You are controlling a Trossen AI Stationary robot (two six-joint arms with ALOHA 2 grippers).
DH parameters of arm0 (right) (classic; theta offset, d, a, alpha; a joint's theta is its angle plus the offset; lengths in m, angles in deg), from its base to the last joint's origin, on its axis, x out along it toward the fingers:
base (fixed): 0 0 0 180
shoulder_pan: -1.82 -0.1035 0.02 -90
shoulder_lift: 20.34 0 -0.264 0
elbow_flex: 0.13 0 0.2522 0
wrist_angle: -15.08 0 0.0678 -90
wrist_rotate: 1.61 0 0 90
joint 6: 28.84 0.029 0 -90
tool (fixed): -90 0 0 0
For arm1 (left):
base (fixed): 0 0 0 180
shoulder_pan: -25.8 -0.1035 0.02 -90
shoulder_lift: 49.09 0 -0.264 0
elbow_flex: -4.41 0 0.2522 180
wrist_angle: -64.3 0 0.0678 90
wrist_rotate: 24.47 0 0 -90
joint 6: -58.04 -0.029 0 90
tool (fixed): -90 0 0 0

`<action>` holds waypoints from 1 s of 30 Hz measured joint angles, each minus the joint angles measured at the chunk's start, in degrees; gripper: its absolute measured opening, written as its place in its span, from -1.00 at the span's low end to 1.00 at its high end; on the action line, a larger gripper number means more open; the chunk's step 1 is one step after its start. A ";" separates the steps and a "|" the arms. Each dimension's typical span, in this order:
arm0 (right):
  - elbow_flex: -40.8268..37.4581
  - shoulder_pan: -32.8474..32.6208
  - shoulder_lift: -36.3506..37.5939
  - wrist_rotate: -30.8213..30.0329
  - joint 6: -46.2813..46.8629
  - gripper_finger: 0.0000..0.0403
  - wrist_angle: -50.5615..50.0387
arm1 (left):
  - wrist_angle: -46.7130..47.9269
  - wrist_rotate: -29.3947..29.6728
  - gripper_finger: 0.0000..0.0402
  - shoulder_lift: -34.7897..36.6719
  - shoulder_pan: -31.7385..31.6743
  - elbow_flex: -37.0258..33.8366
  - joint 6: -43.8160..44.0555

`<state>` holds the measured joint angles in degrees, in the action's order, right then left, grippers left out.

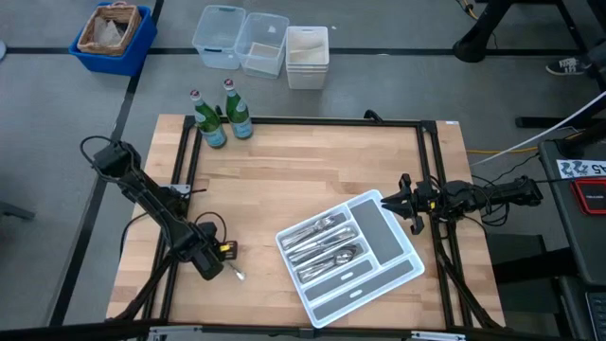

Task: Sort silverware
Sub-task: Put the silver spoon into the white silverware tray

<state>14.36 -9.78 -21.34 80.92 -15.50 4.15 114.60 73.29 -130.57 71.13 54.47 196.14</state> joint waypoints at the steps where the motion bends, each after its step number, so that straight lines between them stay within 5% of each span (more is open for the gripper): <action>1: 0.00 0.00 0.00 0.00 0.00 -0.62 0.00 | -0.18 0.36 -0.38 0.00 -0.13 -0.04 -0.03; 30: 0.00 0.01 0.00 0.00 -0.02 -0.62 0.00 | -3.87 4.43 -0.38 2.38 -5.02 -0.09 -1.70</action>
<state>14.36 -9.77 -21.34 80.92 -15.51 4.15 110.72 77.72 -128.19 66.11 54.38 194.44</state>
